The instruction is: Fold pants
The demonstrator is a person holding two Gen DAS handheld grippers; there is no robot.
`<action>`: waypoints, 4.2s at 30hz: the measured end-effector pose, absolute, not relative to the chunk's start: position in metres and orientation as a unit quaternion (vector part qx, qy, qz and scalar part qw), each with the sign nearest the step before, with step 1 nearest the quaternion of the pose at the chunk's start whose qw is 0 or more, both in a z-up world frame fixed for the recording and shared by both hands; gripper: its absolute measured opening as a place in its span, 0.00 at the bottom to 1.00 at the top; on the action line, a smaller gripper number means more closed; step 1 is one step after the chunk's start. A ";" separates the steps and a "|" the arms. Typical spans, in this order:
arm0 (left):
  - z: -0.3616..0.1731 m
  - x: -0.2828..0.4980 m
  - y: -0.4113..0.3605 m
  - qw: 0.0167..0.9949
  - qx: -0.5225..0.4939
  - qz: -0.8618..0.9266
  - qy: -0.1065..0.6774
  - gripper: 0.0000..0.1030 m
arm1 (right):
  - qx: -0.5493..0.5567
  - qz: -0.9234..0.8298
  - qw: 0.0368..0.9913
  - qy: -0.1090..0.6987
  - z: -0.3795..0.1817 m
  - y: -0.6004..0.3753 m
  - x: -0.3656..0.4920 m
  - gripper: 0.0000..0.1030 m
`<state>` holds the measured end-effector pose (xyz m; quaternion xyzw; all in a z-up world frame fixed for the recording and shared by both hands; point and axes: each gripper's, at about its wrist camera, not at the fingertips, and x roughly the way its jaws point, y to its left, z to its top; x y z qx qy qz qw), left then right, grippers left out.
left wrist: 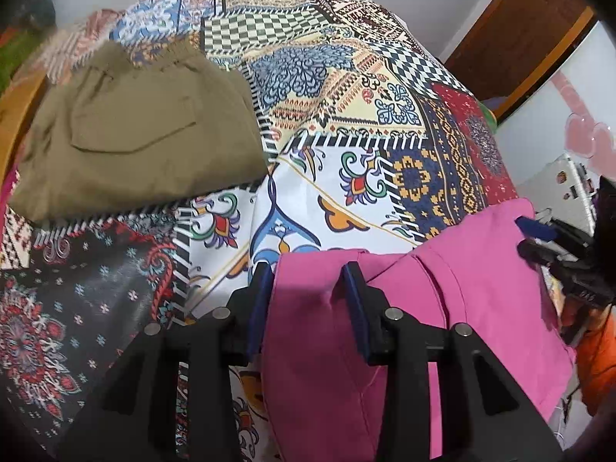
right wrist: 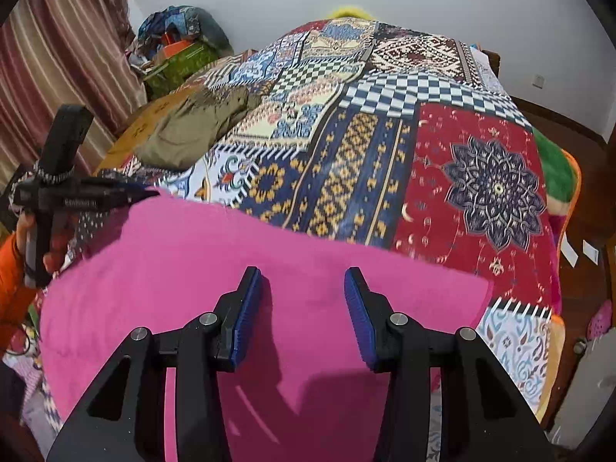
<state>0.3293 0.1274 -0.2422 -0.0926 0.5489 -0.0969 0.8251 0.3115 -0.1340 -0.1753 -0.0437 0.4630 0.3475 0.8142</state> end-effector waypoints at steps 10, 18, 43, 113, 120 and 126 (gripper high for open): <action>-0.251 0.329 0.138 0.820 -0.121 -0.103 0.549 0.35 | -0.084 0.355 0.815 0.451 -0.186 -0.132 0.295 0.40; -0.244 0.321 0.141 0.827 -0.140 -0.087 0.537 0.20 | -0.104 0.357 0.812 0.450 -0.188 -0.129 0.290 0.40; -0.200 0.262 0.185 0.858 -0.230 -0.016 0.459 0.05 | -0.138 0.392 0.800 0.433 -0.186 -0.112 0.276 0.40; -0.224 0.267 0.216 0.847 -0.254 0.061 0.463 0.06 | -0.179 0.362 0.809 0.427 -0.184 -0.080 0.322 0.05; -0.216 0.254 0.203 0.851 -0.202 0.053 0.482 0.46 | -0.126 0.376 0.810 0.431 -0.160 -0.103 0.305 0.15; -0.188 0.235 0.196 0.874 -0.170 0.069 0.450 0.50 | -0.137 0.410 0.778 0.456 -0.174 -0.091 0.271 0.16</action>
